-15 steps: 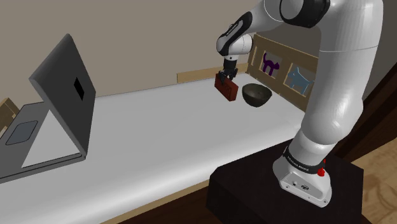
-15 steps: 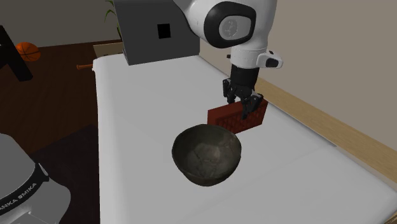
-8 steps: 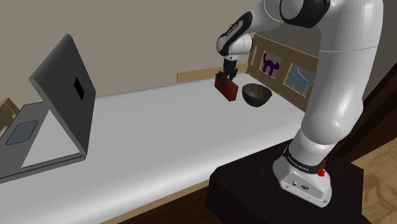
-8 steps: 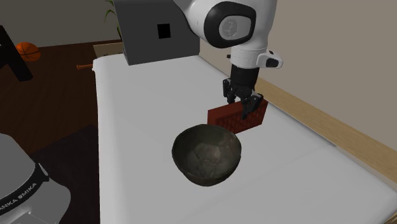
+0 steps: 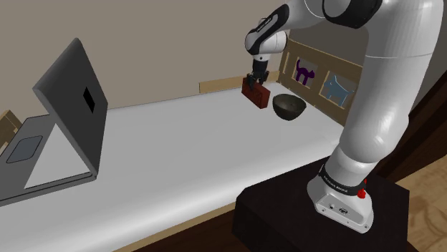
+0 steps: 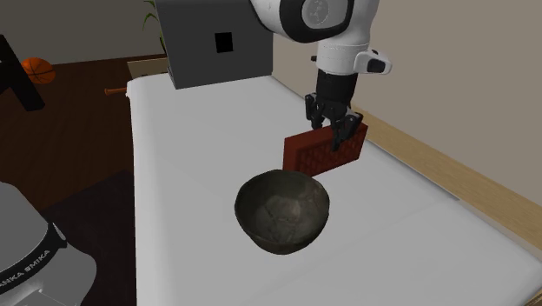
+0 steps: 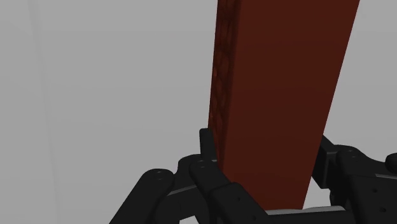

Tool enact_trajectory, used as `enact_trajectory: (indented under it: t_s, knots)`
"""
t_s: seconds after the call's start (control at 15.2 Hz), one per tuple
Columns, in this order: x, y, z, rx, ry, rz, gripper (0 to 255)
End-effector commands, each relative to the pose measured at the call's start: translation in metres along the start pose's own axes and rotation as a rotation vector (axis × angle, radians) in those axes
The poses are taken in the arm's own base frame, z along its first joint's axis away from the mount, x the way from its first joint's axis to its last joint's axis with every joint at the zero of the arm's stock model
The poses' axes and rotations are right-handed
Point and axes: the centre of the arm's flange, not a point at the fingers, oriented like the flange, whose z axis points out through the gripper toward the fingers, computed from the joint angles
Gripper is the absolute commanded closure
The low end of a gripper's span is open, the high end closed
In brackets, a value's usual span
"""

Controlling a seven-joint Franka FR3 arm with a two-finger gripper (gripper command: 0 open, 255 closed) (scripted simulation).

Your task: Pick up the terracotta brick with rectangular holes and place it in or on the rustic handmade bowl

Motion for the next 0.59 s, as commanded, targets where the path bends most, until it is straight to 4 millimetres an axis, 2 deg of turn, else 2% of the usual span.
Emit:
enact_trajectory:
  t_s: [0.0, 0.53]
  knots:
    - [0.0, 0.0, -0.012, 0.0, 0.001, 0.0, 255]
    - [0.001, -0.001, -0.054, 0.0, 0.001, 0.0, 255]
